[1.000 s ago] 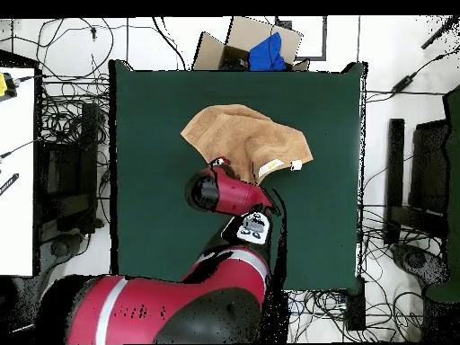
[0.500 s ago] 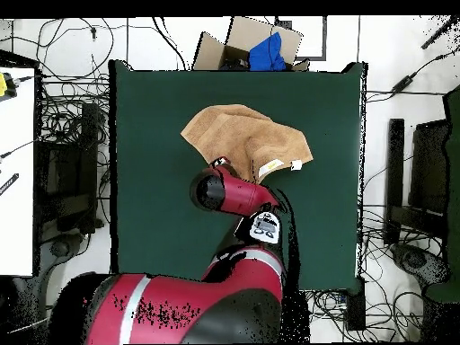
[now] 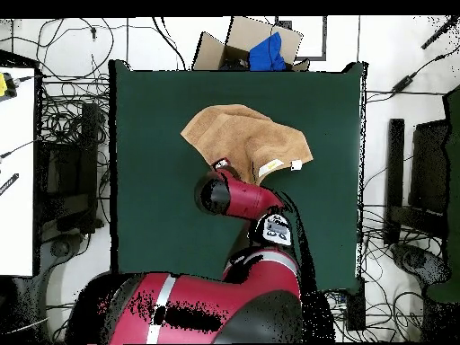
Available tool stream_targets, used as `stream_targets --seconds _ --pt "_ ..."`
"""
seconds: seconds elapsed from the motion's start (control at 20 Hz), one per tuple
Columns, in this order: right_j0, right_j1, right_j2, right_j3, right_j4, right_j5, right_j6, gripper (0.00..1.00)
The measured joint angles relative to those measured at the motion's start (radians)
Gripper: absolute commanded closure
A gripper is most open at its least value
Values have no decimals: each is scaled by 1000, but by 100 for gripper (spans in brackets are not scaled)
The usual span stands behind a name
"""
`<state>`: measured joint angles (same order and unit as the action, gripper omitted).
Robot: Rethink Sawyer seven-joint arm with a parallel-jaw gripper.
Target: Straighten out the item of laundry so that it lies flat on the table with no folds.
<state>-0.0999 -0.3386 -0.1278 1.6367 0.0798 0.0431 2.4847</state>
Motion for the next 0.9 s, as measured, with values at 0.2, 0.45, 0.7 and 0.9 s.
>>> stream_targets --seconds 0.2,0.45,0.7,0.9 --pt "0 -4 2 21 -27 -55 0 0" --pt "1 -6 4 46 -50 -122 0 0" --pt "3 -7 4 71 -50 -178 0 0" --pt "3 -10 7 86 -49 -199 0 0"
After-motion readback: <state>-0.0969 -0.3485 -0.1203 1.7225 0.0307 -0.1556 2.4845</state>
